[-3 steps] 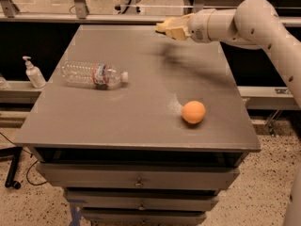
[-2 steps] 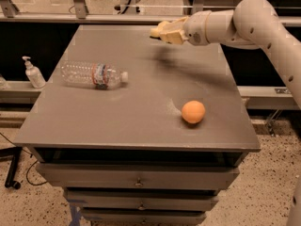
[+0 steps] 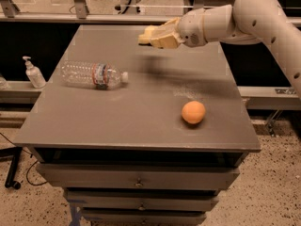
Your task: Pick sponge
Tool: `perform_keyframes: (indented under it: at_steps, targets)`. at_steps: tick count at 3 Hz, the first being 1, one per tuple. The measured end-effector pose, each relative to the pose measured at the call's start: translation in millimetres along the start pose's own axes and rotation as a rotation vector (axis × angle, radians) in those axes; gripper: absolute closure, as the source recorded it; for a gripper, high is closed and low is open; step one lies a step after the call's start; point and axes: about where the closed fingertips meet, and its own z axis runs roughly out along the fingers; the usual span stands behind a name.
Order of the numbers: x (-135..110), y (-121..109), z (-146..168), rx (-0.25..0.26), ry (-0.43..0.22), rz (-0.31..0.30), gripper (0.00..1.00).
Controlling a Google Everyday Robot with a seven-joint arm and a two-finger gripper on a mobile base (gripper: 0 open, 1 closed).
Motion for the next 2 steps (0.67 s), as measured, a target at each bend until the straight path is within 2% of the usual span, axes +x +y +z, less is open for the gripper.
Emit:
perform_keyframes:
  at_steps: [1,2]
  targets:
    - [-31.3,11.7,-19.2,0.011,-0.016,-0.098,1.00]
    - [-31.8,12.8,-16.7,0.007,-0.016,-0.101,1.00]
